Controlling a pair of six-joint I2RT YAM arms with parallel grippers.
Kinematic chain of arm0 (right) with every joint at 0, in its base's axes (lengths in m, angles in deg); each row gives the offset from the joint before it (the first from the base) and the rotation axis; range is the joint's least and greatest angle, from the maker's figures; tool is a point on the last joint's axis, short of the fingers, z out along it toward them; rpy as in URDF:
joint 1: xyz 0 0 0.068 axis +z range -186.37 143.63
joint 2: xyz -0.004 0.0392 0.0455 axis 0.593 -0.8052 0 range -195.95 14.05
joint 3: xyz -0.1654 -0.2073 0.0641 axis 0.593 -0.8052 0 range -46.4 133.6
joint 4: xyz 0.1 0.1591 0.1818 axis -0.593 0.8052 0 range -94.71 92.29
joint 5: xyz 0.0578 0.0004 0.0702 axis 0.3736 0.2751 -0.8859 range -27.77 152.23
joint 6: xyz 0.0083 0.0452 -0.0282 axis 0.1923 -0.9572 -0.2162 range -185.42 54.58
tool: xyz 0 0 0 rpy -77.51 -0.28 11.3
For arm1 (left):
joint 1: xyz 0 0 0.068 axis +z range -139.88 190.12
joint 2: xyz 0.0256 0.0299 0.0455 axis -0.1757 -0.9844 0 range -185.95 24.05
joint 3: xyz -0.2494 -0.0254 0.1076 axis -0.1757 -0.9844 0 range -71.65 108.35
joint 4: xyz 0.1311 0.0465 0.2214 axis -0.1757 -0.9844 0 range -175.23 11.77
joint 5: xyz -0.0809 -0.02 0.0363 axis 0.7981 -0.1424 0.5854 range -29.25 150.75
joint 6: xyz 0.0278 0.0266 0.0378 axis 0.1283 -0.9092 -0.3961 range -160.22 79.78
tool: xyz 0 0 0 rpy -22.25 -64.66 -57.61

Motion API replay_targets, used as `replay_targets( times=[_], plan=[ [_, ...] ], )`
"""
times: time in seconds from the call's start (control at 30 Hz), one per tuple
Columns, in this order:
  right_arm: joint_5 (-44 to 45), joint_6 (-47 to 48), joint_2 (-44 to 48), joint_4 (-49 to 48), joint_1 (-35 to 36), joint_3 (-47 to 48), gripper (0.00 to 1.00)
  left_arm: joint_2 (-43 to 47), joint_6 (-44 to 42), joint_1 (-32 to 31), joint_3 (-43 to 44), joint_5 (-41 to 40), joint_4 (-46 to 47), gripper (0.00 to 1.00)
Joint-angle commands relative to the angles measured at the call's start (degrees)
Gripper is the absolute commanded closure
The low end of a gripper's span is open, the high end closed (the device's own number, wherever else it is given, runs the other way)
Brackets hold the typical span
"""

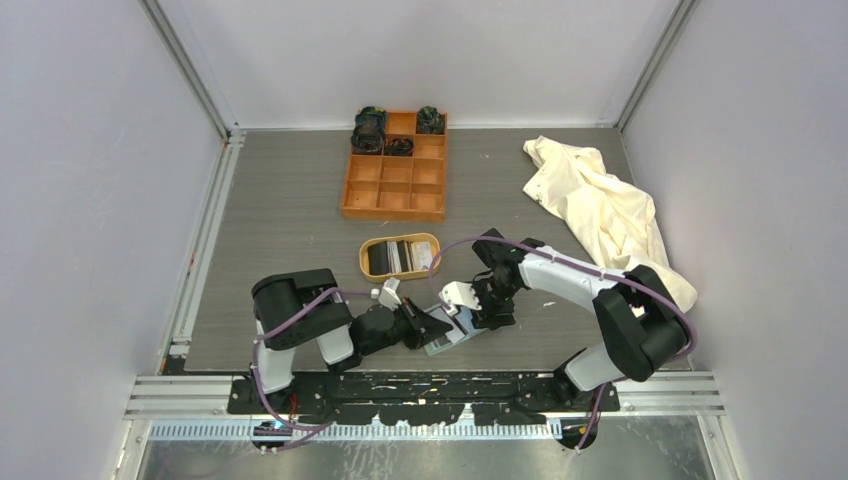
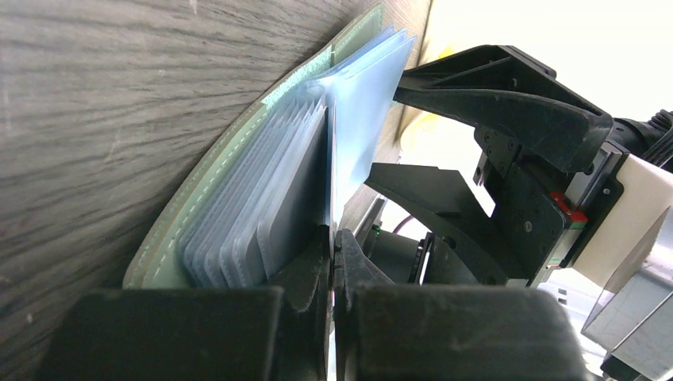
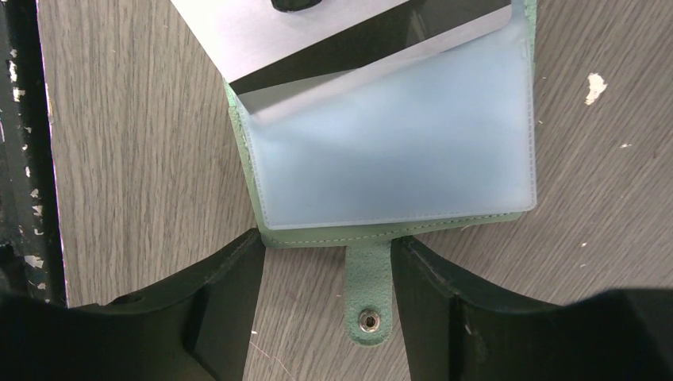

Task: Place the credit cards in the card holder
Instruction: Insert the credit card into the card holder.

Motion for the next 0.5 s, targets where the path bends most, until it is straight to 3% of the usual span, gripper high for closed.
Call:
replay_targets(
  times=[0.0,0.47],
  plan=[
    [-2.6,-0.9,0.1,0.5,0.9,1.4,0.36,0.1,-2.3,1.5,0.5,2.8,-6.9,1.0],
    [-2.6,-1.2,0.0,0.5,1.1,1.6,0.37,-1.7,-6.1,4.2,3.0,9.1,-8.7,1.0]
  ],
)
